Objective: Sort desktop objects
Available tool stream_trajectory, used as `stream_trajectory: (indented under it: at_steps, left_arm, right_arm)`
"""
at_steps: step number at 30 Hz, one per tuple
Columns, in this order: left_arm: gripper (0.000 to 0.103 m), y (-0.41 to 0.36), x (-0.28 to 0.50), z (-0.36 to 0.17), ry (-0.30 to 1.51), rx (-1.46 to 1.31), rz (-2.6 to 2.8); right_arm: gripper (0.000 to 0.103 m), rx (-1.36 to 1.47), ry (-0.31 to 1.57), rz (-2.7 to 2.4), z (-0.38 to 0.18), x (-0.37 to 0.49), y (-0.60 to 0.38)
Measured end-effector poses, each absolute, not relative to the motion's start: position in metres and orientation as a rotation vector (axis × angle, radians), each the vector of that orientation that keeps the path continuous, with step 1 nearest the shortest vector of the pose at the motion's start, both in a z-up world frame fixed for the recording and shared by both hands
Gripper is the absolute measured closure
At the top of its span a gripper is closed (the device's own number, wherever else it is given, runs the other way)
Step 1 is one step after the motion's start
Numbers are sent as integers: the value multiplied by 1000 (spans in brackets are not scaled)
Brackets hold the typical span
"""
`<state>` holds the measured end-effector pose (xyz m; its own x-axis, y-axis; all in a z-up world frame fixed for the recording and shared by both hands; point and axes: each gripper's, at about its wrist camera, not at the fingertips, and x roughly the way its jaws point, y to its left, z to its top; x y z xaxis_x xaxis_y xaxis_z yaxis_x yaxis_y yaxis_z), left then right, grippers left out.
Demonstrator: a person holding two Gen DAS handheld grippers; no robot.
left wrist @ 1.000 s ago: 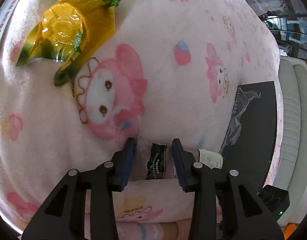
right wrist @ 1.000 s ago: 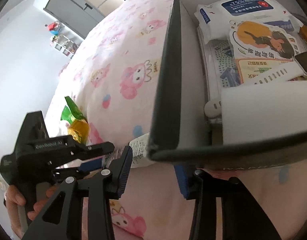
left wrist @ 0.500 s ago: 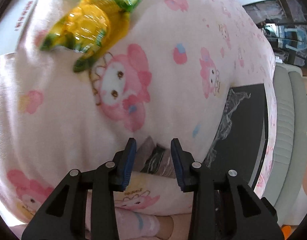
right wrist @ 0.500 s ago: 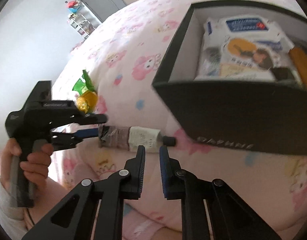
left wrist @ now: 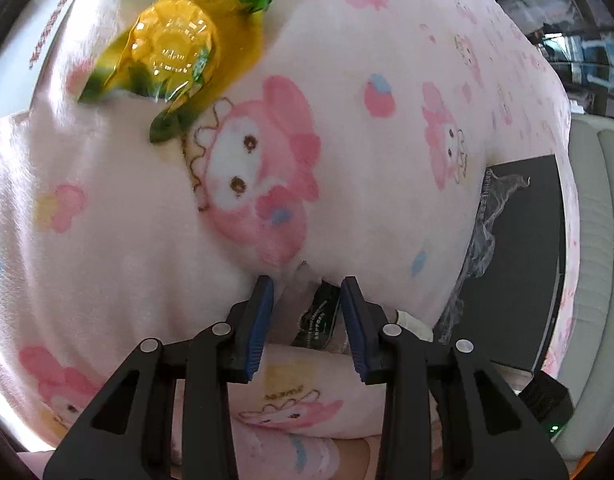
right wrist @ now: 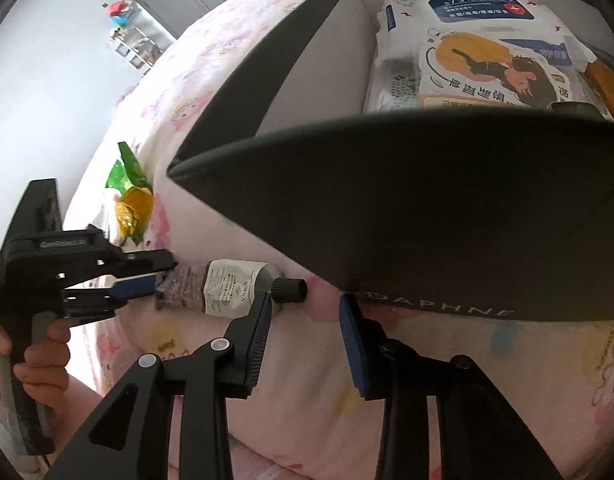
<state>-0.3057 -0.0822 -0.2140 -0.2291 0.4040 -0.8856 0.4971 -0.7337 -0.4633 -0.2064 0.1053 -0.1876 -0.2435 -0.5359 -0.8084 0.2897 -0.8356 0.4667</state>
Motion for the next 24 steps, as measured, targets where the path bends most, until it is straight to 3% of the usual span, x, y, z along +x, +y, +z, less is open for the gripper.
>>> stream_trajectory:
  at_steps: [16, 20, 24]
  left_arm:
    - [69, -110, -273, -209, 1125, 1910, -2138]
    - [62, -111, -266, -205, 1093, 1915, -2153]
    - [62, -119, -251, -202, 1111, 1923, -2148]
  right_arm:
    - [71, 1453, -215, -2074, -203, -210, 89]
    - [71, 1446, -217, -2033, -198, -207, 90]
    - [71, 1460, -172, -1998, -200, -201, 92]
